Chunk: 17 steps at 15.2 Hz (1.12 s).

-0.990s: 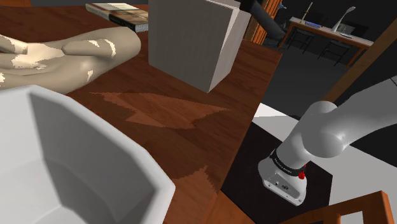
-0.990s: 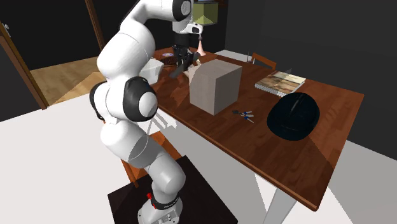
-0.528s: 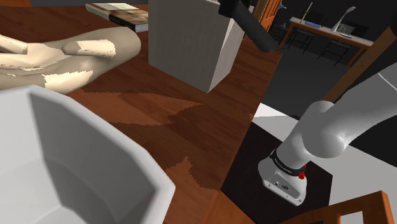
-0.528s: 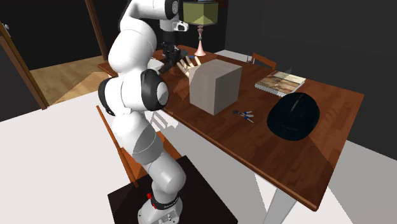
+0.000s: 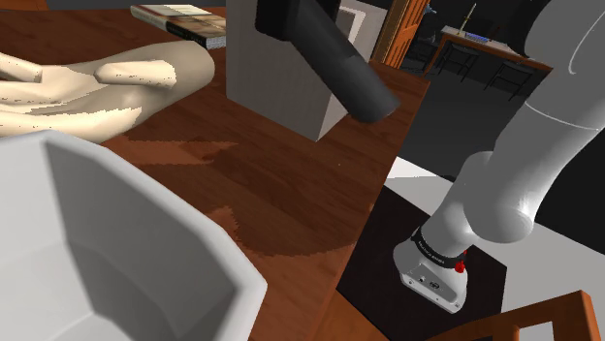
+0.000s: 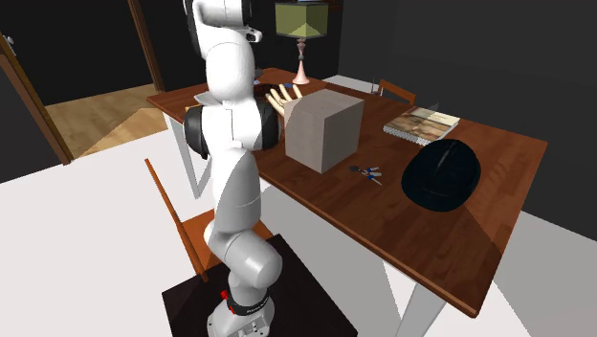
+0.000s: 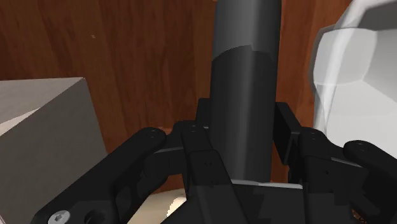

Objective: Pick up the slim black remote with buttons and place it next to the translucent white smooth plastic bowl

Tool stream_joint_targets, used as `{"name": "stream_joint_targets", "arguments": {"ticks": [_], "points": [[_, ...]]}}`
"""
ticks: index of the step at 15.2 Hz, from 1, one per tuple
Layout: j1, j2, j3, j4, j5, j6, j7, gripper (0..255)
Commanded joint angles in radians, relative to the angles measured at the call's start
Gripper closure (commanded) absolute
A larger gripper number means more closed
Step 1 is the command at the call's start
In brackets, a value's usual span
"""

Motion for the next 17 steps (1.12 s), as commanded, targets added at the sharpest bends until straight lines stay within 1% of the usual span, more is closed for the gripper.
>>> {"name": "stream_joint_targets", "arguments": {"ticks": [1, 5, 8, 12, 17], "points": [[0.038, 0.049, 0.019, 0.025, -0.044, 0.011, 0.047, 255], [-0.012, -0.029, -0.002, -0.108, 0.024, 0.091, 0.004, 255], [-0.034, -0.077, -0.018, -0.193, 0.064, 0.144, -0.023, 255], [-0.050, -0.129, -0.037, -0.294, 0.104, 0.208, -0.055, 255], [-0.058, -0.179, -0.055, -0.404, 0.140, 0.282, -0.086, 255]]}}
